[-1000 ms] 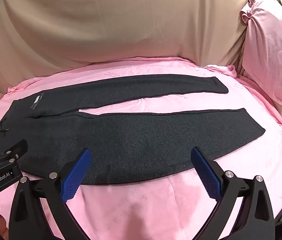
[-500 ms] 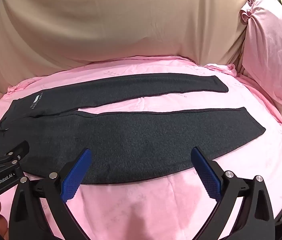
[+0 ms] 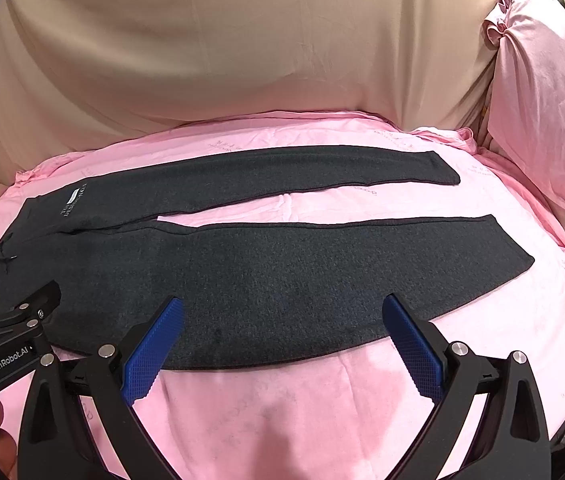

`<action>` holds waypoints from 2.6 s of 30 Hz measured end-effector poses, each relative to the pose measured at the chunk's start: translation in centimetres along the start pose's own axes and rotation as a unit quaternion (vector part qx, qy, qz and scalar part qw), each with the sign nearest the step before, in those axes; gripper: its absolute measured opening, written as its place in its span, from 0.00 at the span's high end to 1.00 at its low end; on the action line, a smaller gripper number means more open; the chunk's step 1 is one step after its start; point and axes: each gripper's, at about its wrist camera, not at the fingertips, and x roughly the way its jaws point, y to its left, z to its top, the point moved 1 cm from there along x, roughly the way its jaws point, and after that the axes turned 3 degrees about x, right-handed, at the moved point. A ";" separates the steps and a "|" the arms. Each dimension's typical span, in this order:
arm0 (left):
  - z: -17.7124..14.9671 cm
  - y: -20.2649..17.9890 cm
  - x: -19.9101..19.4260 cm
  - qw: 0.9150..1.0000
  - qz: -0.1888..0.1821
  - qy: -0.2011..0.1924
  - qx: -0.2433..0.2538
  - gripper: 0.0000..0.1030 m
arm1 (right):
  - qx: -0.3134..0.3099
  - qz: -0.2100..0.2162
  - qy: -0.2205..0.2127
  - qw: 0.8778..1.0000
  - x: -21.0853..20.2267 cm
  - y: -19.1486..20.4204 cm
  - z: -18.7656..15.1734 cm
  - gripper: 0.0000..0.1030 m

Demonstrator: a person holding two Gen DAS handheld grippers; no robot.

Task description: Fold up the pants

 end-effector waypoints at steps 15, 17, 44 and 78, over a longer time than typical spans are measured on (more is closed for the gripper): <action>-0.1 -0.1 0.2 1.000 0.002 0.000 0.002 0.07 | -0.001 0.000 0.002 1.000 0.1 0.0 0.0 0.05; 0.1 -0.1 0.1 1.000 0.003 0.000 0.001 0.07 | -0.002 0.000 0.001 1.000 0.1 0.1 0.0 0.05; 0.3 -0.4 0.0 1.000 0.005 0.002 0.006 0.07 | -0.001 0.002 0.002 1.000 0.0 0.1 0.2 0.05; 3.8 1.2 6.1 0.999 0.023 0.028 -0.003 0.06 | 0.021 -0.026 0.018 0.999 9.9 -13.6 7.4 0.06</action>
